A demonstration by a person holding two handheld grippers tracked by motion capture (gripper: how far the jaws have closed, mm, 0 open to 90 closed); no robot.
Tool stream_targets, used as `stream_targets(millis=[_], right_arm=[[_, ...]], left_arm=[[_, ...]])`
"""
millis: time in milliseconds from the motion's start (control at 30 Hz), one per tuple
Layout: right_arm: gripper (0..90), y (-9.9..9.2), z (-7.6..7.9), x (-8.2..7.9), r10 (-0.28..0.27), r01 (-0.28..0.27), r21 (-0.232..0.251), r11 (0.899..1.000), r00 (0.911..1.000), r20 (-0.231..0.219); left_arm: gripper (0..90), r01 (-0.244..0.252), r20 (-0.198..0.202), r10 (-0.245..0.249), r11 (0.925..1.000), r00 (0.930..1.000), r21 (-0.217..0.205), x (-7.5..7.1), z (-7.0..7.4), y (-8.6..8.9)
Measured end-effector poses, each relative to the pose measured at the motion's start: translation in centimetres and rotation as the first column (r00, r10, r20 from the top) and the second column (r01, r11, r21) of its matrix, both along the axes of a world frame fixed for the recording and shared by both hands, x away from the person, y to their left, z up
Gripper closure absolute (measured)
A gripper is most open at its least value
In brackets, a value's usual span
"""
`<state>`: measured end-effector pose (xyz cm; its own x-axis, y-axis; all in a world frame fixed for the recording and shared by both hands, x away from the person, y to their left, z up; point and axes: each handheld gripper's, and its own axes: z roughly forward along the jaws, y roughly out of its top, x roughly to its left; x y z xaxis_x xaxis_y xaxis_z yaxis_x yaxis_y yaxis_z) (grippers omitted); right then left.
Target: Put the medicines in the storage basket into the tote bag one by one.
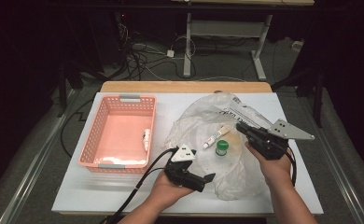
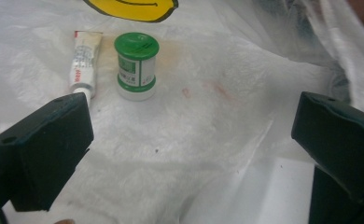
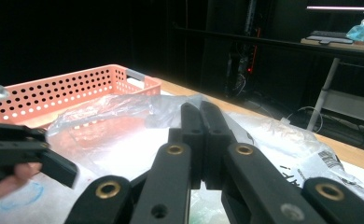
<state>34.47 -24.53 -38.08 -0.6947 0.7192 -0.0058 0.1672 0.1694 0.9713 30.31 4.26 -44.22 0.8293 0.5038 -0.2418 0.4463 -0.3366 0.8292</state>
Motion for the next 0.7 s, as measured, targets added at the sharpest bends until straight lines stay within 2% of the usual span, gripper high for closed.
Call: stream_targets(millis=[133,300,367,533,600,700], right_arm=[[90.0,0.0,0.0,0.0,-0.002,0.002,0.0,1.0,1.0,-0.003],[90.0,0.1,-0.1,0.1,-0.002,0.002,-0.003,1.0,1.0,-0.002],[90.0,0.1,-0.1,0.1,-0.002,0.002,-0.004,1.0,1.0,-0.003],[90.0,0.1,-0.2,0.1,-0.004,0.004,-0.003,1.0,0.9999,-0.011],[90.0,0.1,-0.2,0.1,-0.004,0.004,-0.002,1.0,0.9999,-0.01],[90.0,0.1,-0.2,0.1,-0.001,0.001,-0.004,1.0,1.0,-0.004]], left_arm=[[0.0,-0.024,0.013,0.024,0.9997,0.9996,0.006,-0.7,0.8,1.9],[0.0,-0.066,0.04,0.064,0.9966,0.9971,0.05,-1.4,1.3,4.3],[0.0,-0.081,0.035,0.079,0.9954,0.9963,0.051,-1.6,1.4,5.3],[0.0,-0.124,0.048,0.121,0.9909,0.9914,0.054,-2.1,1.7,7.4],[0.0,-0.151,0.054,0.148,0.9874,0.9875,0.048,-2.3,1.9,8.4],[0.0,-0.181,0.044,0.179,0.9825,0.9828,0.042,-2.2,2.1,9.8]])
